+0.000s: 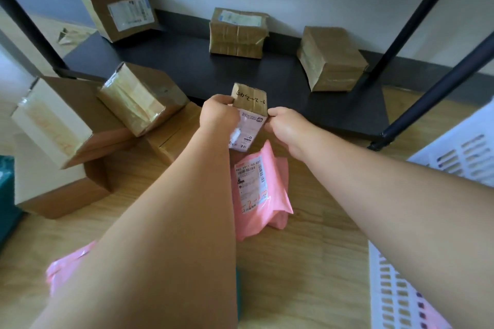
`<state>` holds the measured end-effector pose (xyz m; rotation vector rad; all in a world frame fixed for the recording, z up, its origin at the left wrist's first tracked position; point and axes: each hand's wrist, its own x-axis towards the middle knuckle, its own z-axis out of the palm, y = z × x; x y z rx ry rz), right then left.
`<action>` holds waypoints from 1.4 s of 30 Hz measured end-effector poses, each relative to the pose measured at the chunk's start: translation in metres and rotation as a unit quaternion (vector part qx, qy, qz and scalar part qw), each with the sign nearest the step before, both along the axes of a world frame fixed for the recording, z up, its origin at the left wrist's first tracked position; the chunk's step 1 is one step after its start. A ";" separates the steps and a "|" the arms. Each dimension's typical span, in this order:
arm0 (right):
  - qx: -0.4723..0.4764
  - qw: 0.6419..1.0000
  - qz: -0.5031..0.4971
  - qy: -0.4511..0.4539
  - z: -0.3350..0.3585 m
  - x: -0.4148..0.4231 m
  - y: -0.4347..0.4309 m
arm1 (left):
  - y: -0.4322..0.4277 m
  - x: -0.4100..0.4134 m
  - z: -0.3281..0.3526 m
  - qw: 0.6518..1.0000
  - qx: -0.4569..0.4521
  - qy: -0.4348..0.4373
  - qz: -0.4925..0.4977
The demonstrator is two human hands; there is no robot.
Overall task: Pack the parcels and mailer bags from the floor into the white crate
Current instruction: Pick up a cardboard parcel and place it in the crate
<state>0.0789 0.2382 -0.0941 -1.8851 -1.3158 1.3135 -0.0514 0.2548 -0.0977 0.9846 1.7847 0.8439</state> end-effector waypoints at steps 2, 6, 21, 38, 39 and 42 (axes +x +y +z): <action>0.014 1.000 -0.010 0.003 0.013 0.007 -0.005 | -0.005 0.005 0.015 1.000 0.016 -0.024 0.002; 0.037 0.998 -0.037 0.019 0.047 0.026 -0.025 | -0.034 0.015 0.052 0.997 0.049 -0.051 0.001; 0.127 0.988 -0.037 0.081 0.191 0.132 -0.180 | -0.174 0.091 0.210 0.977 0.136 -0.135 -0.093; 0.168 0.983 0.050 0.053 0.234 0.184 -0.278 | -0.255 0.134 0.232 0.966 0.144 -0.162 -0.144; 0.169 0.983 0.055 0.052 0.233 0.185 -0.278 | -0.253 0.133 0.231 0.966 0.138 -0.166 -0.145; 0.176 0.982 0.061 0.040 0.230 0.187 -0.275 | -0.248 0.133 0.229 0.966 0.114 -0.177 -0.148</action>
